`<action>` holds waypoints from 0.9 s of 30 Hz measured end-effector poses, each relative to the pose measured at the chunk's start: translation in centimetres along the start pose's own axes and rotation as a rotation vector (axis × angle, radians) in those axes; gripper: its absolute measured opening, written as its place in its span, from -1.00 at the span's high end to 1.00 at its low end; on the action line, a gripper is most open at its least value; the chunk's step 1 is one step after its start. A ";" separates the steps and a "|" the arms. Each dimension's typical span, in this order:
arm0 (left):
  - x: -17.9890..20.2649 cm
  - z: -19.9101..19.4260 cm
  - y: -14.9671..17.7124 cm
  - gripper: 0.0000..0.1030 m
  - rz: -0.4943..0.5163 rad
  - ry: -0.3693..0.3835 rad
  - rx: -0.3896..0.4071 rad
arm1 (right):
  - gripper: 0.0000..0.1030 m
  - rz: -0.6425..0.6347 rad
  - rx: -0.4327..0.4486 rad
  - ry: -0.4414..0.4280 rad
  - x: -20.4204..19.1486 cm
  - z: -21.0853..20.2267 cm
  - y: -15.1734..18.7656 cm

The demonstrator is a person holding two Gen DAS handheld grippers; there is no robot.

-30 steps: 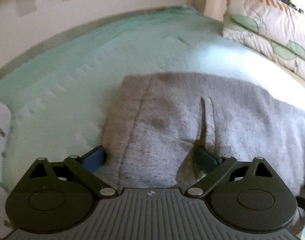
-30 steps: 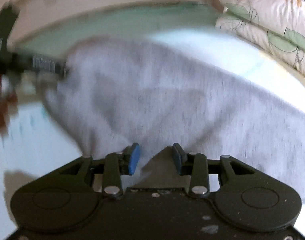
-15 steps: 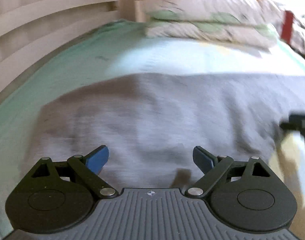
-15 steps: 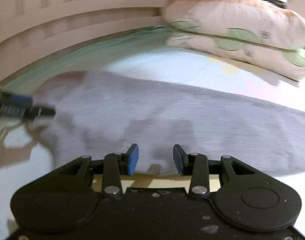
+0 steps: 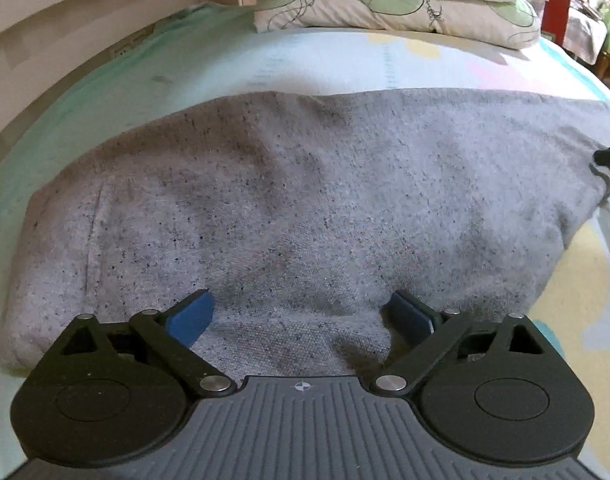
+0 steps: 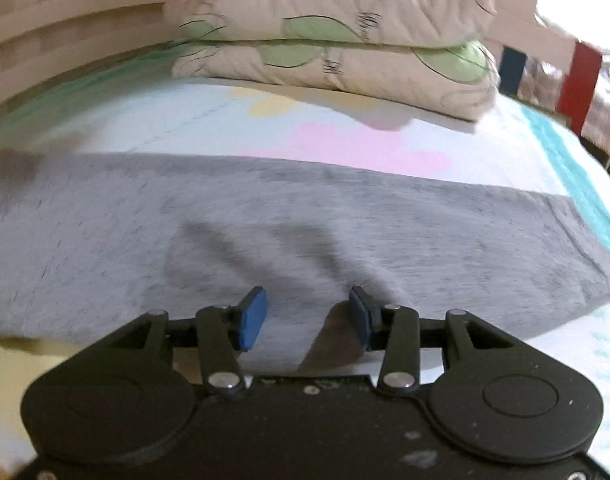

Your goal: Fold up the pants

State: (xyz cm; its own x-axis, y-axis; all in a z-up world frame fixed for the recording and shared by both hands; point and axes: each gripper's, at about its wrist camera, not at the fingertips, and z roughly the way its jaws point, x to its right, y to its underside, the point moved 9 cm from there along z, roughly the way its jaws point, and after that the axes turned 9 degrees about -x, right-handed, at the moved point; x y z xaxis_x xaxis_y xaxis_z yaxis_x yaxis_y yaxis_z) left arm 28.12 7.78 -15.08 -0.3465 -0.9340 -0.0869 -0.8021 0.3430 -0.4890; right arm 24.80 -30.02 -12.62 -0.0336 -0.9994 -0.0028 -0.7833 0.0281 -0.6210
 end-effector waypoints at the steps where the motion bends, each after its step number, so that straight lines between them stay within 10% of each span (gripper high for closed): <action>1: -0.2 0.1 -0.2 -0.89 -0.008 0.010 -0.001 | 0.14 0.021 0.015 -0.021 0.9 -0.3 -0.2; 7: -0.6 -0.8 -1.1 -0.64 -0.038 -0.006 -0.034 | 0.05 0.146 0.078 0.054 10.4 -1.1 -2.0; 12: 1.9 -3.7 -6.3 -0.49 -0.049 0.007 0.106 | 0.04 0.121 0.096 0.100 14.9 0.1 -4.3; 19: 6.4 -0.3 -12.3 -0.50 0.010 0.088 0.106 | 0.04 -0.127 0.160 -0.107 6.4 0.8 -8.1; 23: 7.4 4.3 -10.6 -0.53 -0.012 0.162 -0.049 | 0.09 -0.323 0.154 -0.180 0.2 2.8 -10.0; 27: 7.5 4.2 -9.7 -0.59 0.025 0.159 0.005 | 0.38 -0.497 0.113 -0.195 -3.4 5.7 -11.2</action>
State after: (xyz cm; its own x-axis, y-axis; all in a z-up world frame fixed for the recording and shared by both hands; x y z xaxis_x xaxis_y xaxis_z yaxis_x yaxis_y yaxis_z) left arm 35.39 -2.95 -14.65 -0.4394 -0.8974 0.0390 -0.7898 0.3653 -0.4927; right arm 37.22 -27.03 -10.07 0.4480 -0.8770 0.1736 -0.6035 -0.4400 -0.6650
